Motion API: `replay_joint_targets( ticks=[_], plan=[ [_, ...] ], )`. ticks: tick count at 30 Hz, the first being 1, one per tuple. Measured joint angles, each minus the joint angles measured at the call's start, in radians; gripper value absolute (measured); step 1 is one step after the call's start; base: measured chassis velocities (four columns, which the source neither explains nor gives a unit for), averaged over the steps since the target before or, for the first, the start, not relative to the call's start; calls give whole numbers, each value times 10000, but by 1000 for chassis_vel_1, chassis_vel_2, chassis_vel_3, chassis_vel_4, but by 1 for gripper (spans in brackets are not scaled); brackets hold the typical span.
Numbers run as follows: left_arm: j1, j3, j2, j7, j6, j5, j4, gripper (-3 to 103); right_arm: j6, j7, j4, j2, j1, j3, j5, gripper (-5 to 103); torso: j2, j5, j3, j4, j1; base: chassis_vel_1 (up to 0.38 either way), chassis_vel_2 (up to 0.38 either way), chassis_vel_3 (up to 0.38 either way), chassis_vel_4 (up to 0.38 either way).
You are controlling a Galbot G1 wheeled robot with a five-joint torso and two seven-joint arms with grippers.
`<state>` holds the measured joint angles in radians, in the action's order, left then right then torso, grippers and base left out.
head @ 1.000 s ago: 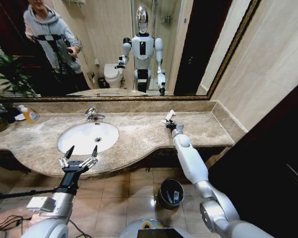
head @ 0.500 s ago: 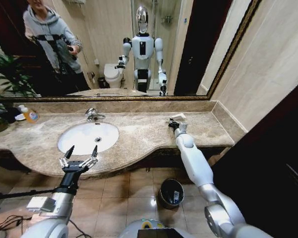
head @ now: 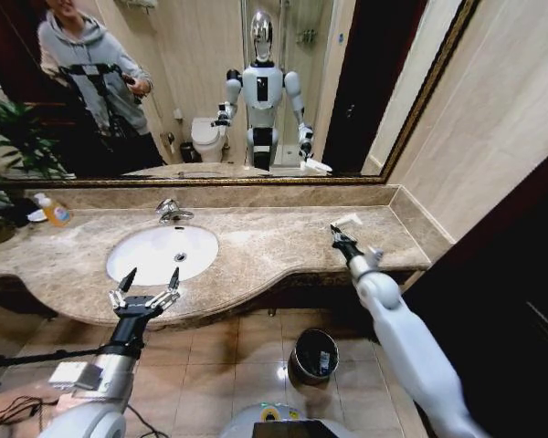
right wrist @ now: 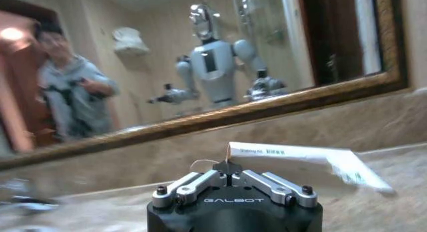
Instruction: Pick up the trash from the sink and place it in the trash bin.
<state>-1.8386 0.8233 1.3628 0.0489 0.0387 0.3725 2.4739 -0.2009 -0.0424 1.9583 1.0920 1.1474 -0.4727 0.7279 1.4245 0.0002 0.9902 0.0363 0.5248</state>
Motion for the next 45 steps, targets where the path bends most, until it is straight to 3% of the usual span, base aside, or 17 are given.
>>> replay_joint_targets(
  ticks=[6,16,27,32,45],
  plan=[
    [0,0,1,0,0,0,0,100,-367,-336,1442,-27,1203,-174,1018,0,0,-2,0,6,0,0,0,0,0],
    [0,0,1,0,0,0,-1,100,-495,-404,2988,675,3852,-1775,1998,0,-1,-3,1,6,1,0,0,0,0],
    [0,0,1,0,0,0,0,100,-163,231,3406,1801,6099,-2546,1984,0,-2,-4,1,5,1,0,0,0,0],
    [-1,0,1,0,0,0,-1,100,369,539,2524,2437,6515,-2045,1031,0,-2,-3,1,5,2,0,0,0,0],
    [0,0,1,-1,0,0,0,100,996,875,-649,2983,6058,-746,68,0,-2,-3,2,5,2,0,0,0,0]
  ],
)
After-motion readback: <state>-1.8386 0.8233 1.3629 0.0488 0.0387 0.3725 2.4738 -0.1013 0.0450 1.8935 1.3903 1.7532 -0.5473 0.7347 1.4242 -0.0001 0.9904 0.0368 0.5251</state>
